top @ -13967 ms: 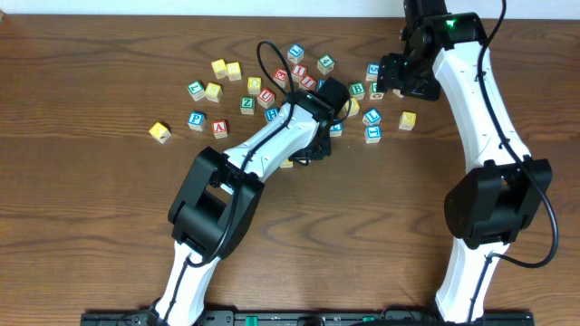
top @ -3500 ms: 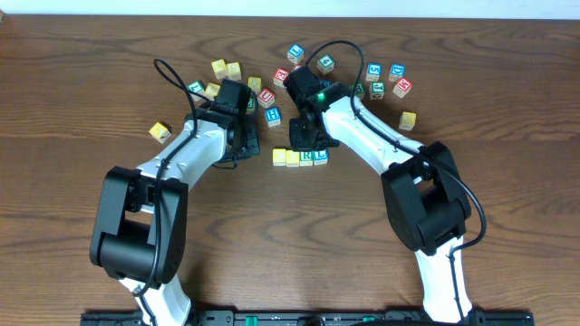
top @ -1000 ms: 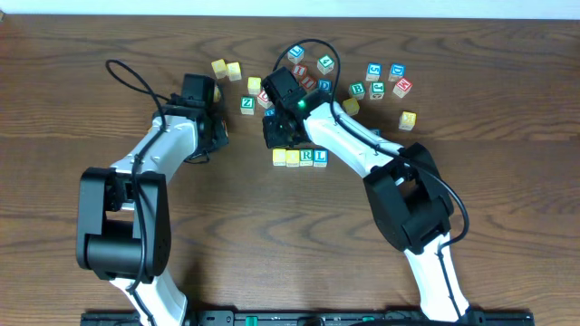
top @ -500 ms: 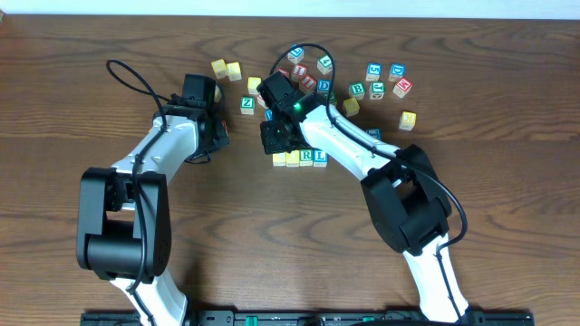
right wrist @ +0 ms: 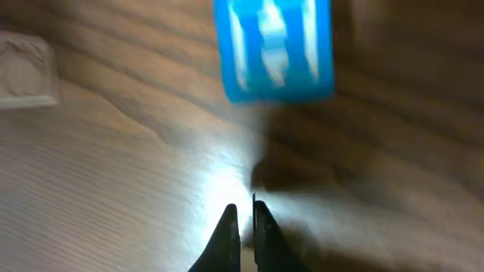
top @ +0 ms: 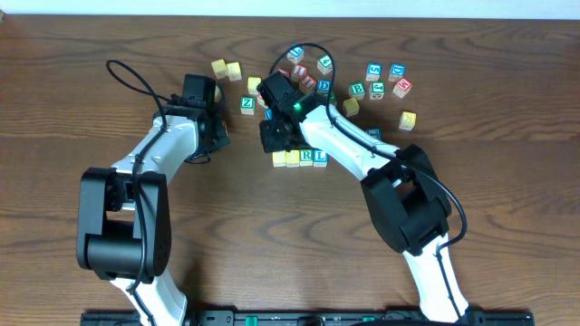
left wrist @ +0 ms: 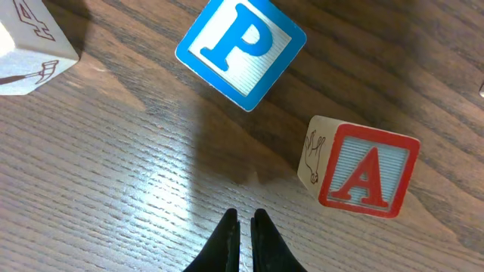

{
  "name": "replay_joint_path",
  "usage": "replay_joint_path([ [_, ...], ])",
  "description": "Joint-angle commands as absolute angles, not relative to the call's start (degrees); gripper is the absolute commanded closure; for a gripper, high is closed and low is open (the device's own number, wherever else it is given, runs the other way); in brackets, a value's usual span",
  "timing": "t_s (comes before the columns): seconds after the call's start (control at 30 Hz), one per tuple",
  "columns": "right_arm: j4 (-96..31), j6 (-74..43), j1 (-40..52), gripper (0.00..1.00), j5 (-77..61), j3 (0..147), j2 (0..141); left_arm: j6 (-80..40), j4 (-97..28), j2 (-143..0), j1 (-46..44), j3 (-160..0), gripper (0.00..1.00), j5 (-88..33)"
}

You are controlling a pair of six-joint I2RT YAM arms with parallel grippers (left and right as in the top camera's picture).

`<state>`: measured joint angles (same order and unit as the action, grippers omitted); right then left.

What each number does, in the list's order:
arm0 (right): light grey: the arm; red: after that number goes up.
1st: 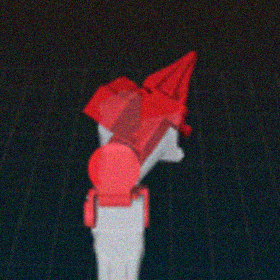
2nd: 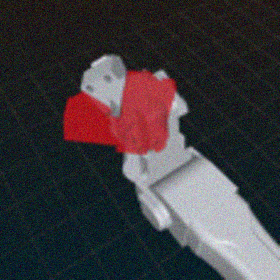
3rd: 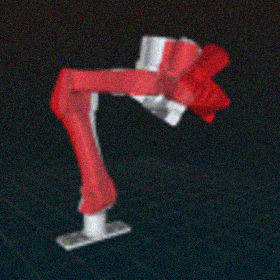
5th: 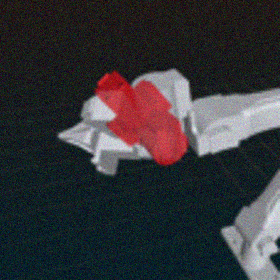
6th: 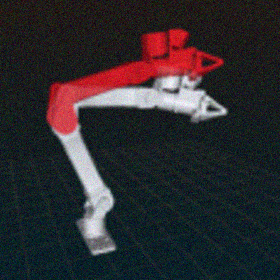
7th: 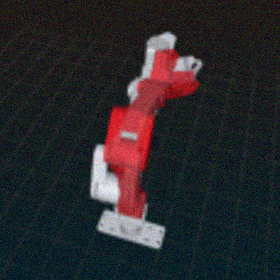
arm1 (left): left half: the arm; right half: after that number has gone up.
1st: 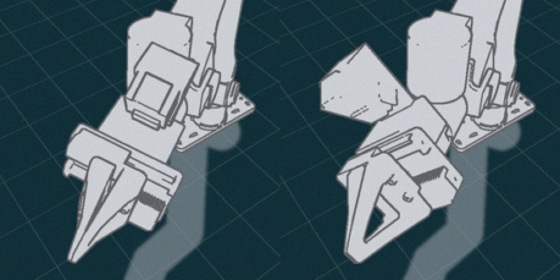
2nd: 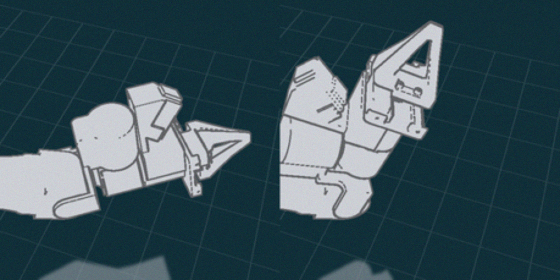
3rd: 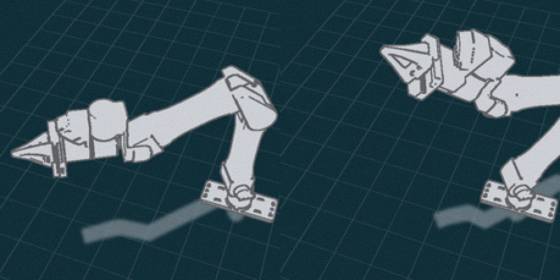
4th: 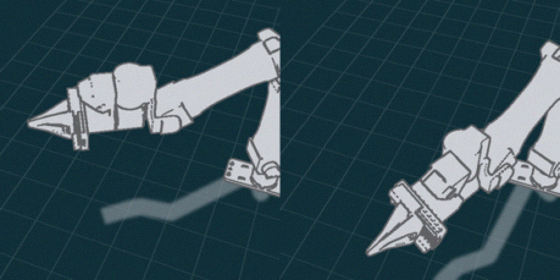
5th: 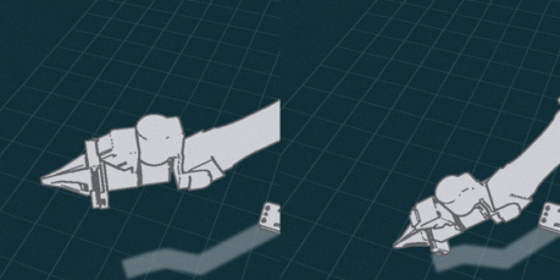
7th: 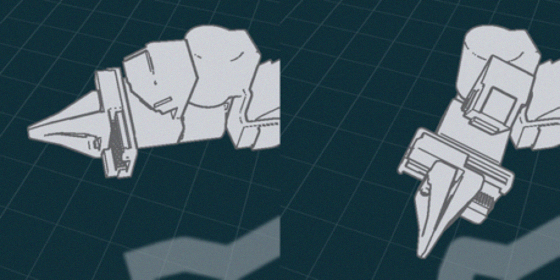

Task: Spell out CORL

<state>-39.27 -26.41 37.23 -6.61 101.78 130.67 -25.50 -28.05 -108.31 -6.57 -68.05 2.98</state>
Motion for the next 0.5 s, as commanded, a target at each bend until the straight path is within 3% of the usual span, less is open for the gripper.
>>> replay_joint_path([
  [0.0, -39.57, -24.10, 34.92, 0.97, -5.91, 106.65, 129.08, -25.23, -27.99, -107.15, -6.55, -67.81, 0.92, 3.70],
  [0.3, -62.76, -24.16, 25.28, 0.90, -5.48, 112.49, 122.63, -25.10, -29.12, -107.15, -6.57, -67.81, 0.92, 3.68],
  [0.47, -67.26, -24.16, 23.62, 0.94, -5.52, 106.26, 122.87, -25.12, -29.23, -107.15, -6.96, -67.81, 0.92, 3.66],
])
